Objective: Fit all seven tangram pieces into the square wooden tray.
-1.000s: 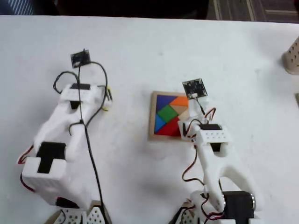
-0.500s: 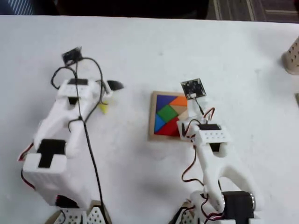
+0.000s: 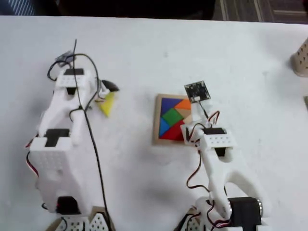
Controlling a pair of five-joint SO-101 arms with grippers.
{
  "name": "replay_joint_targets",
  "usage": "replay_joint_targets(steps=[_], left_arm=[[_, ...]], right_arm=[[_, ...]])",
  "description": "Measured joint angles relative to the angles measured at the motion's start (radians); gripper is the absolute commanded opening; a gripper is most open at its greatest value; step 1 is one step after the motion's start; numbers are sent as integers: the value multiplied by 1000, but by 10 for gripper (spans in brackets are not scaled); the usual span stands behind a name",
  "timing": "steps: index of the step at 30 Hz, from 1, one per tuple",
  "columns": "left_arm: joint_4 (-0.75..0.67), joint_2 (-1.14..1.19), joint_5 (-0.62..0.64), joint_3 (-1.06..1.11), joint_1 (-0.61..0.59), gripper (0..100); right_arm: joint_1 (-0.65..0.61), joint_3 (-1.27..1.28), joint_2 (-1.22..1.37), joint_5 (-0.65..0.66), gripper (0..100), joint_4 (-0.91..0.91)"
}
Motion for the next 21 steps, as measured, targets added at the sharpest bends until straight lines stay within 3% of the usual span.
replay_joint_targets(steps=[6, 12, 21], left_arm=[[8, 5, -29, 0, 25, 415], [-3, 5, -32, 0, 26, 284], [-21, 43, -32, -58, 26, 284]], right_arm=[[0, 23, -2, 0, 18, -28], [-2, 29, -2, 0, 18, -49], [-9, 29, -2, 0, 18, -49]])
